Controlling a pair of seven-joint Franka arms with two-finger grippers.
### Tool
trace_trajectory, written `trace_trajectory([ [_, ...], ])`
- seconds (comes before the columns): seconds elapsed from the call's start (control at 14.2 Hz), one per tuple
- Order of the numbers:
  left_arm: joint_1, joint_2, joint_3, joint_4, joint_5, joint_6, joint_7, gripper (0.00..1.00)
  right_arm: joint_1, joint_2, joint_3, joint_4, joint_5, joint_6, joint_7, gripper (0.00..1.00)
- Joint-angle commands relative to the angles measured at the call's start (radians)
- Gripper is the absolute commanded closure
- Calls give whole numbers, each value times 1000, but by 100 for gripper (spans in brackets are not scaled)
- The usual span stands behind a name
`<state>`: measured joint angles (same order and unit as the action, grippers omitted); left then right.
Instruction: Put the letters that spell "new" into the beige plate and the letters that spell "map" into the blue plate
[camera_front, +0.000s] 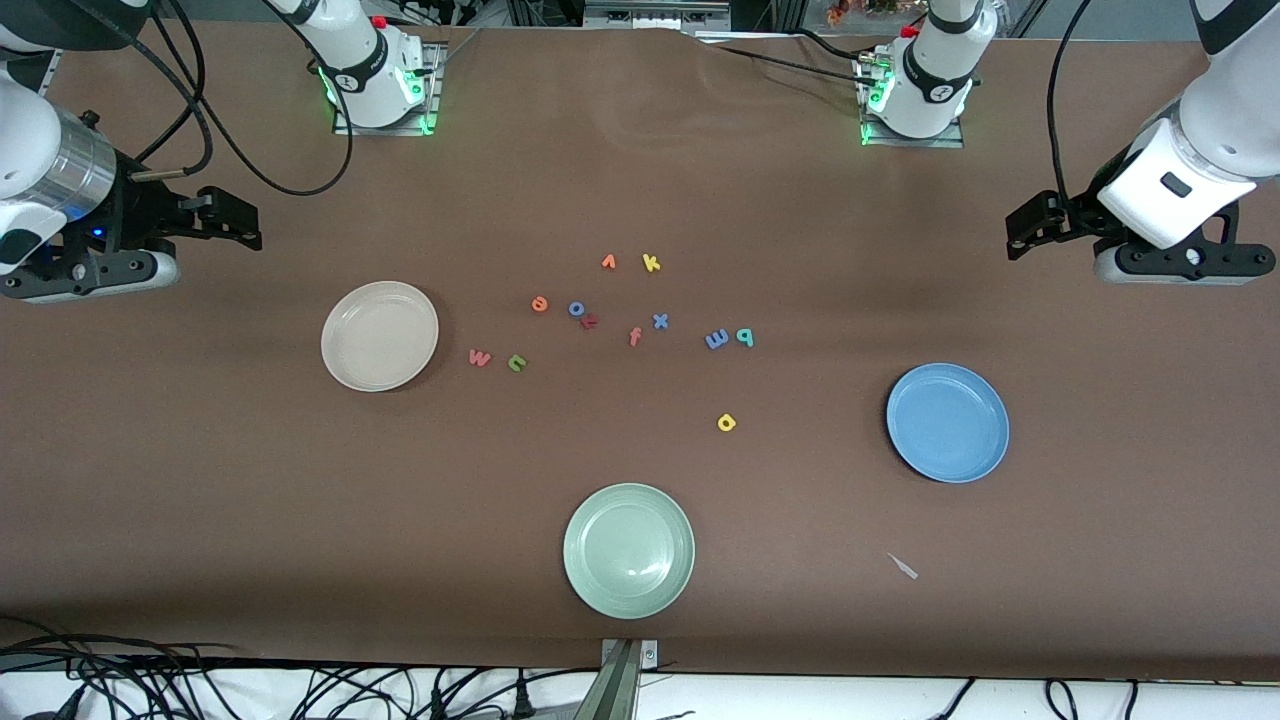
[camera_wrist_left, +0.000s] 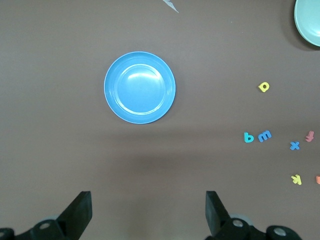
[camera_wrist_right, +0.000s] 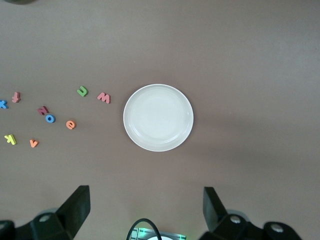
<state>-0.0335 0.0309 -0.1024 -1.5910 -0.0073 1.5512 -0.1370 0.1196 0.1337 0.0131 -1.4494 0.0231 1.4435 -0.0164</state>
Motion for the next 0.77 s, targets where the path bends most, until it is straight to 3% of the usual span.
trace_trajectory([
  [0.0, -3, 15, -2, 32, 20, -19, 7, 0, 2, -16, -1, -12, -2, 2, -7, 0],
  [0.7, -3, 14, -2, 32, 20, -19, 7, 0, 2, -16, -1, -20, 0, 3, -5, 0],
])
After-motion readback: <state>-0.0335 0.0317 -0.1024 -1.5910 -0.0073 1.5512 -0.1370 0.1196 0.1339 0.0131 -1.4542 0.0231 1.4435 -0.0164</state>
